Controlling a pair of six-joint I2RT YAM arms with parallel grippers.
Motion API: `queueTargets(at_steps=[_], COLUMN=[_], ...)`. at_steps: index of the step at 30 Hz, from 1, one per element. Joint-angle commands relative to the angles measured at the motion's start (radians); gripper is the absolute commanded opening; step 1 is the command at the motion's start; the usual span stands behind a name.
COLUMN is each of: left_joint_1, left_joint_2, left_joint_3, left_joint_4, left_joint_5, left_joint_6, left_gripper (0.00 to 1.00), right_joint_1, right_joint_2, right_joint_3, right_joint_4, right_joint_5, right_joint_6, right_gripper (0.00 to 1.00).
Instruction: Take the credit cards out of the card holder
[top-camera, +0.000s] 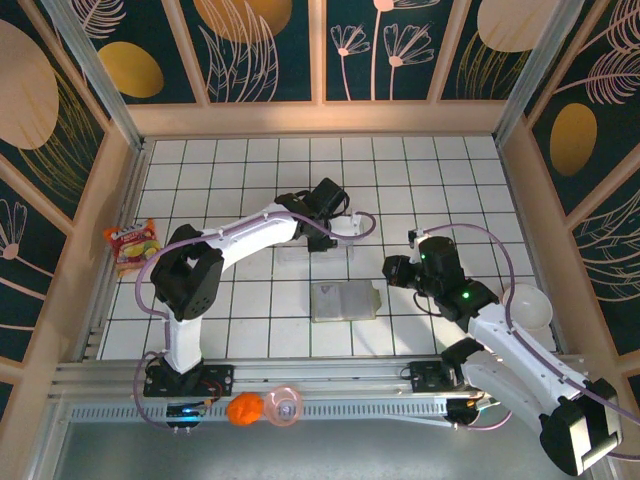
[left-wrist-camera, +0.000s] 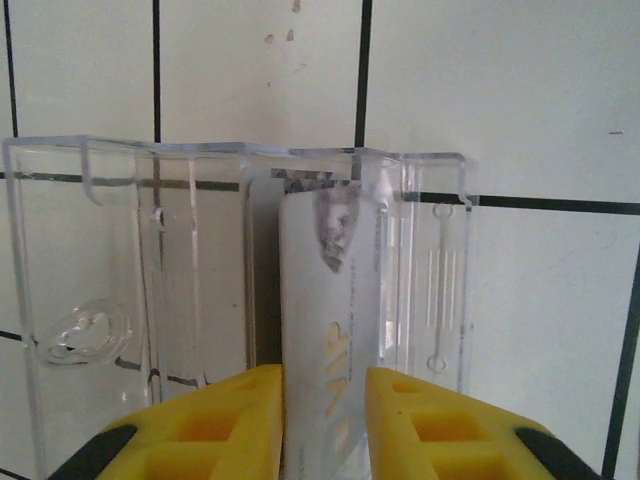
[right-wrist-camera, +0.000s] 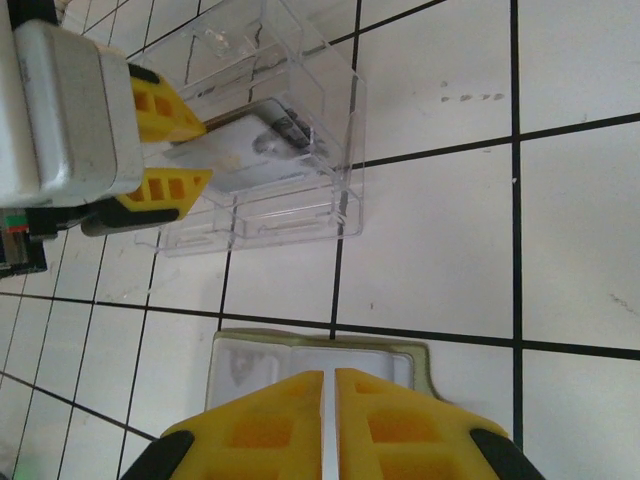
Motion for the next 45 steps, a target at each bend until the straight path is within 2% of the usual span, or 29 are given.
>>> queueTargets(at_steps=[1,4,10,12,15,19,20,21,22,28,30,33,36,43,45], left_joint_1=[0.008,0.006,0.005,0.006,0.006,0.006,0.006,0.005,0.006,0.006,0.006,0.006,0.007,0.006,0.006], left_joint_2=[-0.024,-0.057,-0.173,-0.224,-0.384,-0.603,-0.645,-0.694,-0.736,-0.931,-0.990,-1.070,-1.132,-1.202,-1.216], left_joint_3=[0.018,0.020,0.052,0.022,-0.143,-0.464,-0.530,-0.608,-0.670,-0.918,-0.994,-1.090,-1.142,-1.150,-1.169], left_joint_4=[0.025,0.056,0.164,0.234,0.464,0.784,0.833,0.878,0.912,0.920,0.944,0.949,0.939,0.796,0.795], left_joint_5=[-0.004,-0.019,-0.071,-0.074,-0.092,-0.144,-0.146,-0.157,-0.170,-0.188,-0.168,-0.195,-0.170,-0.153,-0.129], left_joint_6=[-0.026,-0.054,-0.190,-0.265,-0.430,-0.730,-0.785,-0.858,-0.927,-1.224,-1.303,-1.423,-1.442,-1.453,-1.452], left_gripper=[0.29,0.28,0.27,0.28,0.34,0.63,0.75,0.93,0.99,0.99,0.99,0.99,0.99,0.99,0.99], right_joint_1=[-0.008,-0.007,0.031,0.099,0.233,0.394,0.425,0.459,0.488,0.612,0.633,0.651,0.668,0.684,0.685], right_joint_2=[-0.008,-0.008,0.034,0.065,0.137,0.290,0.322,0.357,0.398,0.594,0.645,0.705,0.756,0.858,0.873], right_joint_3=[-0.002,-0.004,-0.033,-0.040,-0.024,0.035,0.051,0.074,0.097,0.219,0.254,0.293,0.317,0.343,0.347], right_joint_4=[0.028,0.024,0.068,0.097,0.120,0.114,0.106,0.097,0.089,0.056,0.044,0.019,0.000,-0.023,-0.023], right_joint_5=[-0.019,-0.028,-0.064,-0.032,0.074,0.189,0.220,0.255,0.277,0.382,0.407,0.432,0.452,0.476,0.475], right_joint_6=[-0.011,-0.017,-0.026,-0.019,-0.014,-0.024,-0.029,-0.036,-0.047,-0.084,-0.091,-0.095,-0.093,-0.070,-0.060], right_gripper=[0.12,0.14,0.34,0.38,0.43,0.45,0.45,0.45,0.44,0.44,0.44,0.43,0.43,0.38,0.32])
